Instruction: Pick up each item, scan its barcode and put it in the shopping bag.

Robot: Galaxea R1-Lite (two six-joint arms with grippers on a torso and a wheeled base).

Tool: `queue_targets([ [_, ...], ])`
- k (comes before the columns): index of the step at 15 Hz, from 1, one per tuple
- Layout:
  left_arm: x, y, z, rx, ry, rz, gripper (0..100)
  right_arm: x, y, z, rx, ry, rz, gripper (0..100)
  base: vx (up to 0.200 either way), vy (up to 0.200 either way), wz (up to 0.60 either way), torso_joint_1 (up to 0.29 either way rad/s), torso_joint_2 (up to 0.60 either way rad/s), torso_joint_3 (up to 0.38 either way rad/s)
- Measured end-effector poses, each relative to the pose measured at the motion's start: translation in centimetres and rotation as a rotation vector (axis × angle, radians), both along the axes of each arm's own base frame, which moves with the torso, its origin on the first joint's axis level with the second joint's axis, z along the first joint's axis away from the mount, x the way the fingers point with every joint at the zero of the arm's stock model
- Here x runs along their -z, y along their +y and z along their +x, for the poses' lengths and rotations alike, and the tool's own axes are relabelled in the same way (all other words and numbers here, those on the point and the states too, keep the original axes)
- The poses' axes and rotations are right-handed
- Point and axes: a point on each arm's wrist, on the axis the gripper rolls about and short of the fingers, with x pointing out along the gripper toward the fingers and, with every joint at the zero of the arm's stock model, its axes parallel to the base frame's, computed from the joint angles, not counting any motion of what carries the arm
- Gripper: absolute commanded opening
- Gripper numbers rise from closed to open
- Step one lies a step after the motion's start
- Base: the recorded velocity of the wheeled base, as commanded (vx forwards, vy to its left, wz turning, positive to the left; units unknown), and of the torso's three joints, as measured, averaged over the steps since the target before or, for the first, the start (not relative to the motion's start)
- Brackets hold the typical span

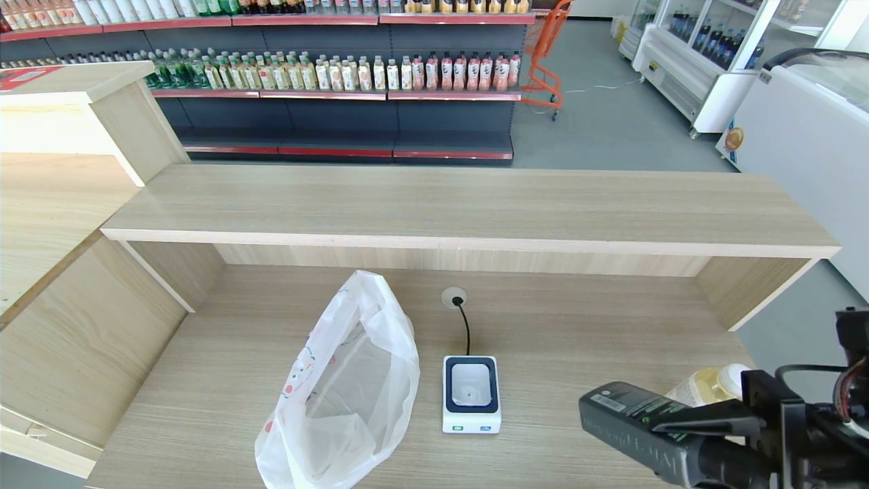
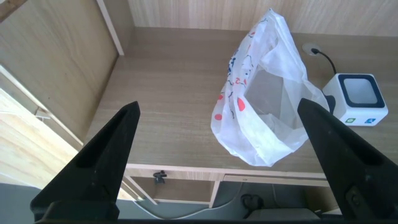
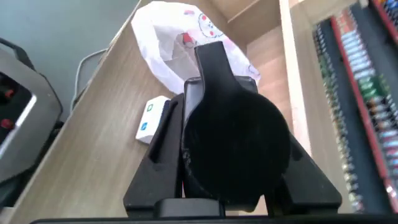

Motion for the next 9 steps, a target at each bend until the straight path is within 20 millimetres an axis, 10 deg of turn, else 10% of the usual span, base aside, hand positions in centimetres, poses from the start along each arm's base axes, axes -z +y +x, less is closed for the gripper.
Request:
queue_targets([
  [9,0.0,0.0,0.0,0.0,0.0,0.0,100,-2.1,-2.6,3.2,0.564,1.214,0.438,0,0.0,0.0,0.0,0.0,0.0,0.0],
])
